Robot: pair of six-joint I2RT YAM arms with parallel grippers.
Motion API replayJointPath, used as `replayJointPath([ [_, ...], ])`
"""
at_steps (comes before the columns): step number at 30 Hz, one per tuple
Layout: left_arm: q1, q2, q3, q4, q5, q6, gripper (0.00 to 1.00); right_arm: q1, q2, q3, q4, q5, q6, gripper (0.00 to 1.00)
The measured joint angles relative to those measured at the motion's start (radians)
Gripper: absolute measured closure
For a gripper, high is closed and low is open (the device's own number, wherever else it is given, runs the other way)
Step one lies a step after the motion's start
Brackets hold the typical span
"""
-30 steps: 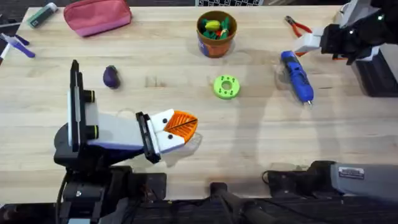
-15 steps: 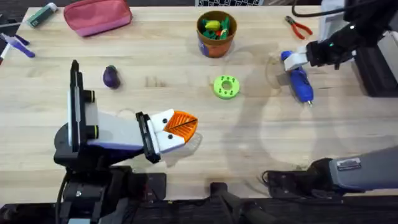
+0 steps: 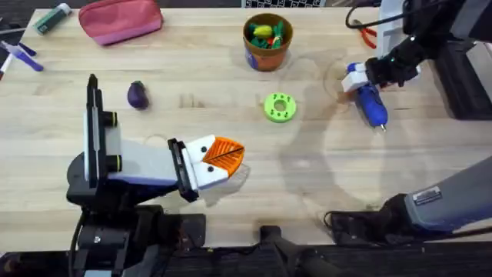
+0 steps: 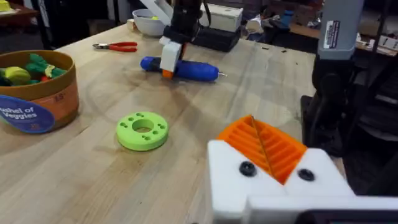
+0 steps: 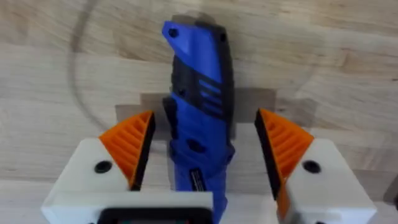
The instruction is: Pick up the gripper from the table and insert it into the empty holder that is missing its gripper. Then pick up a screw, insert it into the mounting hole, and use the screwdriver to tighten it. Finally, clean up the table by picking up the vegetable and placing it into the bucket.
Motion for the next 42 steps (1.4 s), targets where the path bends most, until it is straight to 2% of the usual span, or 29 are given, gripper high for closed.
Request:
replayJointPath([
  [7, 0.000, 0.000, 0.000, 0.000, 0.000, 0.000, 0.983, 0.000, 0.037, 0.010, 0.022, -0.016, -0.004, 0.128],
  [10, 0.000, 0.000, 0.000, 0.000, 0.000, 0.000, 0.983, 0.003, 0.038, 0.011, 0.022, -0.027, -0.007, 0.227],
  [14, 0.000, 0.000, 0.000, 0.000, 0.000, 0.000, 0.983, 0.005, 0.043, 0.014, 0.035, -0.027, -0.007, 0.550],
  [16, 0.000, 0.000, 0.000, 0.000, 0.000, 0.000, 0.983, 0.005, 0.048, 0.014, 0.046, -0.020, -0.010, 0.836],
  [17, 0.000, 0.000, 0.000, 0.000, 0.000, 0.000, 0.983, 0.005, 0.050, 0.015, 0.051, -0.013, -0.010, 0.937],
  [18, 0.000, 0.000, 0.000, 0.000, 0.000, 0.000, 0.983, 0.004, 0.052, 0.017, 0.055, -0.011, -0.007, 0.975],
  [32, 0.000, 0.000, 0.000, 0.000, 0.000, 0.000, 0.983, 0.023, 0.020, 0.018, 0.020, -0.007, -0.011, 0.976],
  [36, 0.000, 0.000, 0.000, 0.000, 0.000, 0.000, 0.983, 0.077, -0.074, 0.039, -0.020, -0.006, -0.011, 0.976],
  [42, 0.000, 0.000, 0.000, 0.000, 0.000, 0.000, 0.983, 0.210, -0.275, 0.091, -0.014, -0.007, 0.009, 0.976],
])
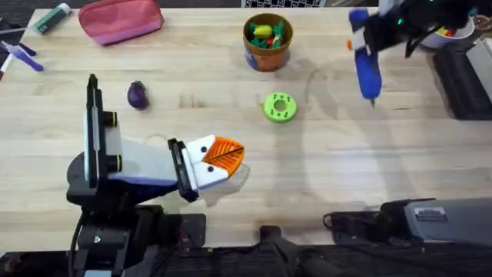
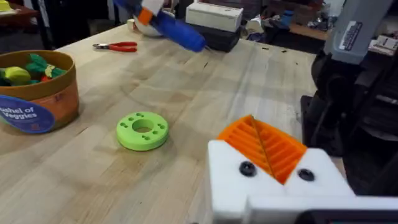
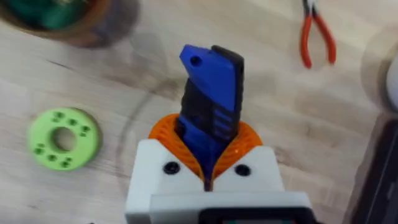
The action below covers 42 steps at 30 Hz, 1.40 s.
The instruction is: Pick up the gripper from the table and insert it into the empty holder that is missing its gripper. Then pick up a screw, insert it into the mounting hole, and use the screwdriver to tighten it. Finally, clean up the table by picking up the vegetable and placing it into the bucket.
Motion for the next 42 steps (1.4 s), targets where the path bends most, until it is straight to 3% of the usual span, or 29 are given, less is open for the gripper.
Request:
replayJointPath([
  [14, 0.000, 0.000, 0.000, 0.000, 0.000, 0.000, 0.983, 0.322, -0.346, 0.002, 0.141, -0.001, 0.230, 0.976],
  [25, 0.000, 0.000, 0.000, 0.000, 0.000, 0.000, 0.983, 0.522, -0.489, -0.001, 0.183, -0.001, 0.394, 0.976],
  [32, 0.000, 0.000, 0.000, 0.000, 0.000, 0.000, 0.983, 0.594, -0.581, -0.128, 0.404, -0.013, 0.465, 0.976],
  [36, 0.000, 0.000, 0.000, 0.000, 0.000, 0.000, 0.983, 0.598, -0.620, -0.247, 0.599, -0.106, 0.492, 0.976],
  [42, 0.000, 0.000, 0.000, 0.000, 0.000, 0.000, 0.983, 0.598, -0.599, -0.387, 0.872, -0.360, 0.514, 0.976],
])
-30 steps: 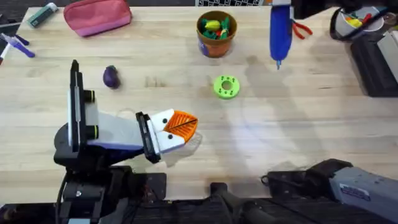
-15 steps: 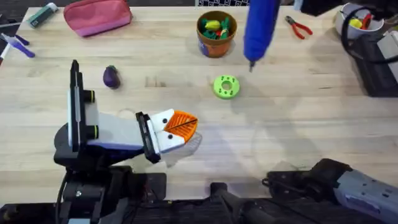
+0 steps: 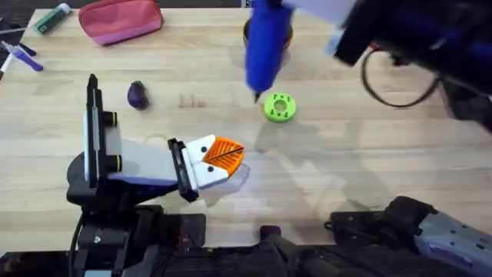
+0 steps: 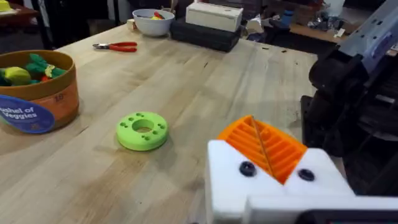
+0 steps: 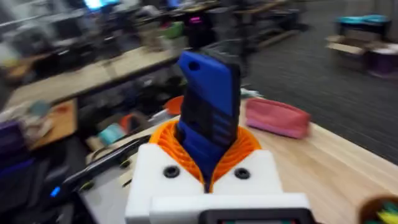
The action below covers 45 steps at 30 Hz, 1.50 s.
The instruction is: Pick up the gripper from the table and insert it into the empty holder that is missing its gripper. Then pick up a screw, insert it into the mounting hole, and use the screwdriver to tighten it. Finally, clean up the table by picking up the vegetable and placing it into the bucket.
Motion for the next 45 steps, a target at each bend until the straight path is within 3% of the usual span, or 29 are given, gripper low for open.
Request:
replayJointPath([
  [8, 0.000, 0.000, 0.000, 0.000, 0.000, 0.000, 0.983, 0.003, 0.166, -0.012, 0.223, -0.470, -0.129, 0.976],
  [15, 0.000, 0.000, 0.000, 0.000, 0.000, 0.000, 0.983, 0.036, 0.248, -0.015, 0.386, -0.673, -0.163, 0.976],
  [23, 0.000, 0.000, 0.000, 0.000, 0.000, 0.000, 0.983, 0.049, 0.246, -0.017, 0.559, -0.736, -0.081, 0.976],
  [27, 0.000, 0.000, 0.000, 0.000, 0.000, 0.000, 0.983, 0.034, 0.243, -0.020, 0.565, -0.744, -0.036, 0.976],
  [32, 0.000, 0.000, 0.000, 0.000, 0.000, 0.000, 0.983, 0.032, 0.244, -0.098, 0.614, -0.719, -0.017, 0.976],
  [37, 0.000, 0.000, 0.000, 0.000, 0.000, 0.000, 0.983, 0.032, 0.246, -0.199, 0.798, -0.698, 0.023, 0.976],
  [45, 0.000, 0.000, 0.000, 0.000, 0.000, 0.000, 0.983, 0.067, 0.268, -0.216, 0.911, -0.683, 0.038, 0.976],
])
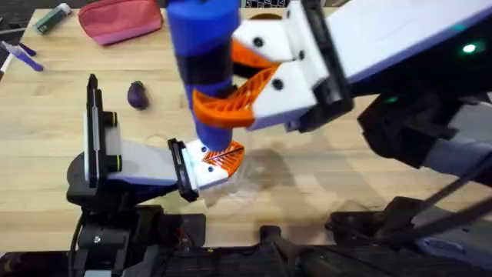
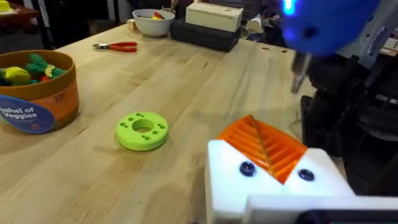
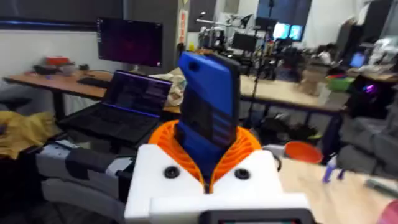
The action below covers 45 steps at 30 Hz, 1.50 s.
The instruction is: Pick up the gripper from the table and insert it into the empty holder that is missing its gripper. Then pick up a screw, insert it into the mounting hole, and use the screwdriver to tighten it. Finally, clean up the table by picking up the vegetable and placing it into the bucket.
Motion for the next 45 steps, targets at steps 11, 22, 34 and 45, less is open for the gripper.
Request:
replayJointPath([
  [11, 0.000, 0.000, 0.000, 0.000, 0.000, 0.000, 0.983, 0.037, 0.206, 0.107, -0.011, -0.035, 0.010, 0.976],
  [22, 0.000, 0.000, 0.000, 0.000, 0.000, 0.000, 0.983, 0.037, 0.211, 0.120, -0.011, -0.050, 0.009, 0.976],
  [34, 0.000, 0.000, 0.000, 0.000, 0.000, 0.000, 0.983, 0.037, 0.215, 0.121, -0.016, -0.053, 0.001, 0.976],
  [45, 0.000, 0.000, 0.000, 0.000, 0.000, 0.000, 0.983, 0.037, 0.222, 0.121, -0.018, -0.054, -0.019, 0.976],
])
